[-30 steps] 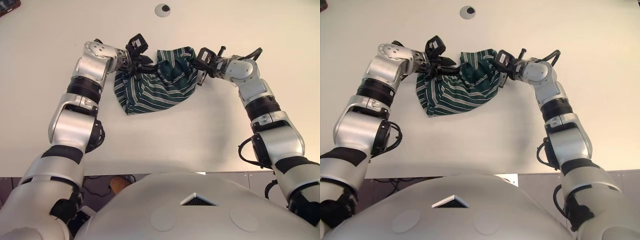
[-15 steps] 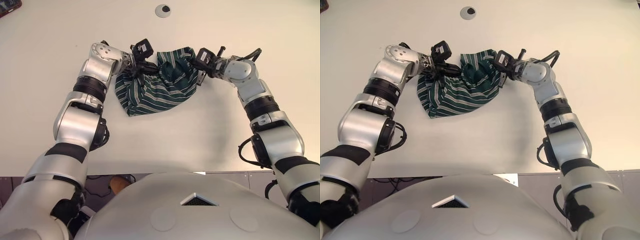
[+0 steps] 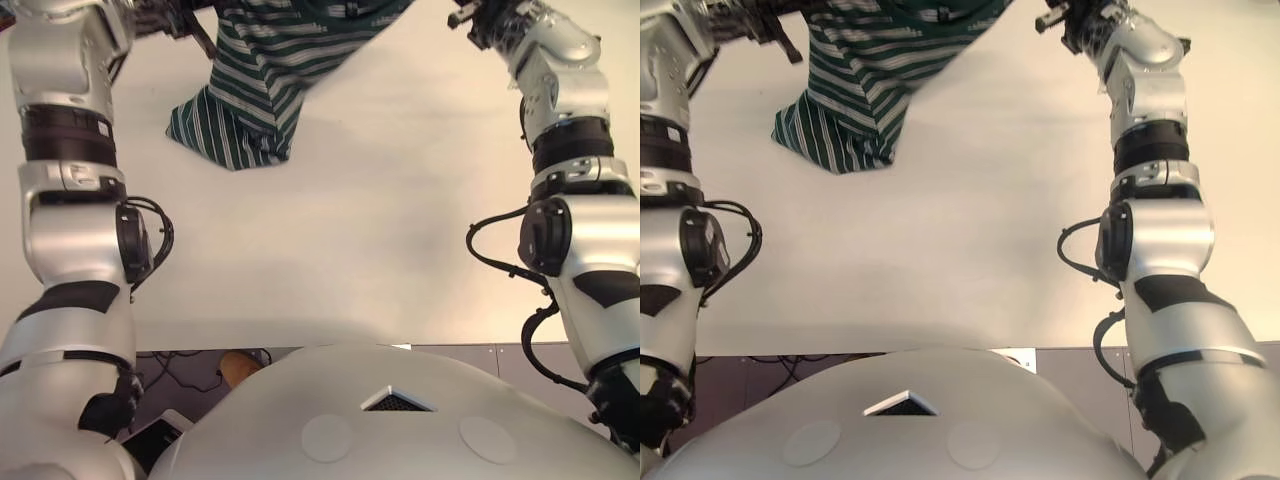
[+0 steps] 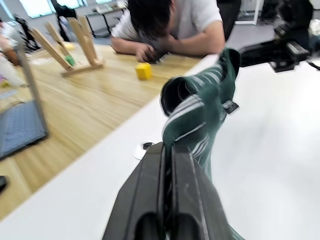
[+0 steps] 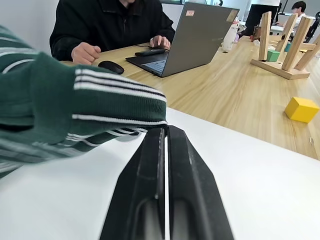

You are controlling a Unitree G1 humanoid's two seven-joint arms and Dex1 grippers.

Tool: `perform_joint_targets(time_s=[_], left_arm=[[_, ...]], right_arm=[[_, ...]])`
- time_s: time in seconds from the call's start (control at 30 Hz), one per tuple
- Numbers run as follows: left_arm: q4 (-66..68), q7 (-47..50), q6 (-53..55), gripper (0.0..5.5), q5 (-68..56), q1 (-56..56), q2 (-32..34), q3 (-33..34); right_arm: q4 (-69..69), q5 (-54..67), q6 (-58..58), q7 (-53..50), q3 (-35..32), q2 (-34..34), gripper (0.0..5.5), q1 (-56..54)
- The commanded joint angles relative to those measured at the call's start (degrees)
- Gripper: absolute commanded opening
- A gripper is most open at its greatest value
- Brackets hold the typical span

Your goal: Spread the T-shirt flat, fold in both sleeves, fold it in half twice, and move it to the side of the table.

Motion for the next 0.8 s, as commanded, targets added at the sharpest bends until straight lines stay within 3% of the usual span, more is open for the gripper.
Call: perform_joint_targets(time_s=[0.03, 0.27, 0.43, 0.63, 0.8], left_arm=[[2.6, 1.5, -1.8, 0.04, 1.2, -1.6, 0.0, -0.1], [-0.9, 0.8, -1.4, 0.04, 2.3, 6.0, -4.3, -4.0], [-1.3, 3.6, -3.2, 0.91, 4.9, 11.5, -7.8, -7.4], [-0.4, 5.4, -6.7, 0.03, 6.6, 13.1, -9.1, -8.5], [-3.6, 4.5, -6.1, 0.03, 3.6, 10.0, -6.7, -4.6]], right_arm=[[2.0, -0.2, -0.6, 0.0, -0.4, 1.3, 0.00, -3.7], [3.1, -2.5, 0.1, 2.6, 2.0, 1.7, 0.00, -0.4], [3.0, -3.2, 0.8, 2.9, 2.6, 2.4, 0.00, 1.3], [3.2, -3.6, 1.2, 2.6, 3.1, 2.6, 0.00, 2.4], [3.8, -3.0, 1.0, 0.4, 1.8, 2.1, 0.00, 0.5]])
